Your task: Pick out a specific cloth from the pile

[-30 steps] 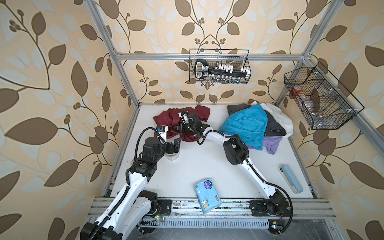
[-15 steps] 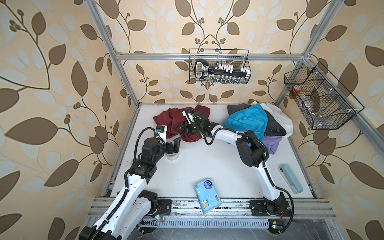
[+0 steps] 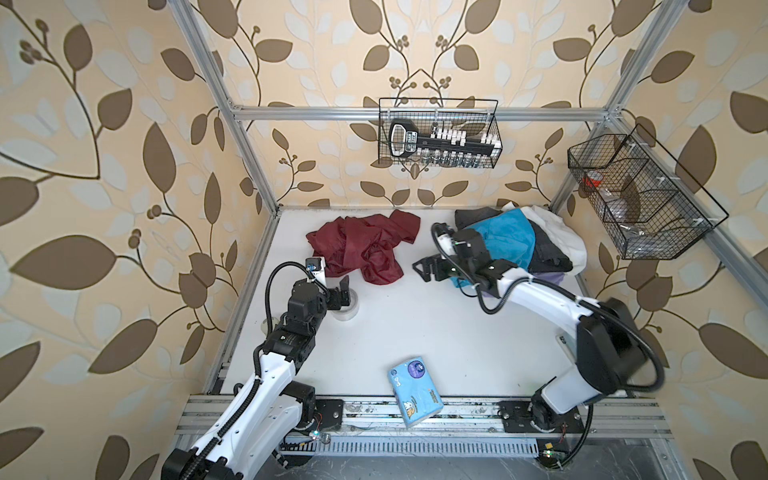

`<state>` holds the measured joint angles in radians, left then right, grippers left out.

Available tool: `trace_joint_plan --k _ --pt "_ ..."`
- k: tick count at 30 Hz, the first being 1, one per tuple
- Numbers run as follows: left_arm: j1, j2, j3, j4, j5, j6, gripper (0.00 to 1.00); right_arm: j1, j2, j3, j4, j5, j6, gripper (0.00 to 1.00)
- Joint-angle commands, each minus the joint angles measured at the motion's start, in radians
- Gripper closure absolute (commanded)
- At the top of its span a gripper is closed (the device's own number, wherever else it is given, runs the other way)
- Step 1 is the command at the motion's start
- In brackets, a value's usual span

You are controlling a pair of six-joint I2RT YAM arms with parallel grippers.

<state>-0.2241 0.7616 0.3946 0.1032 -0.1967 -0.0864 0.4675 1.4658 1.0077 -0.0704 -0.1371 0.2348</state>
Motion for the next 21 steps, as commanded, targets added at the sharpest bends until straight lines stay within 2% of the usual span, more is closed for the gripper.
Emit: trace_joint_plan --k 1,3,5,9,12,16,17,21 --pt "-0.011 0.021 -0.076 0.252 -0.204 0.064 0.01 -0.099 -0.219 -0.197 0.126 0.106 -0.068 0.01" --pt "-0.006 0.062 -0.122 0.386 -0.234 0.105 0.01 -0.186 -0.354 -0.338 0.233 0.105 -0.11 0.0" --pt "0.001 0.131 -0.153 0.509 -0.238 0.144 0.02 -0.259 -0.448 -0.445 0.307 0.158 -0.119 0.0" --pt "0.009 0.265 -0.136 0.533 -0.205 0.147 0.02 -0.357 -0.522 -0.611 0.486 0.189 -0.177 0.01" --pt "0.022 0.363 -0.164 0.662 -0.192 0.147 0.02 -0.382 -0.501 -0.659 0.582 0.209 -0.182 0.01" --pt "0.054 0.492 -0.168 0.757 -0.184 0.107 0.02 -0.43 -0.397 -0.696 0.671 0.212 -0.172 0.01" --pt "0.067 0.574 -0.186 0.86 -0.169 0.103 0.01 -0.454 -0.316 -0.729 0.778 0.208 -0.155 0.01" --pt "0.085 0.763 -0.173 1.019 -0.149 0.114 0.01 -0.475 -0.209 -0.796 0.992 0.193 -0.126 0.01"
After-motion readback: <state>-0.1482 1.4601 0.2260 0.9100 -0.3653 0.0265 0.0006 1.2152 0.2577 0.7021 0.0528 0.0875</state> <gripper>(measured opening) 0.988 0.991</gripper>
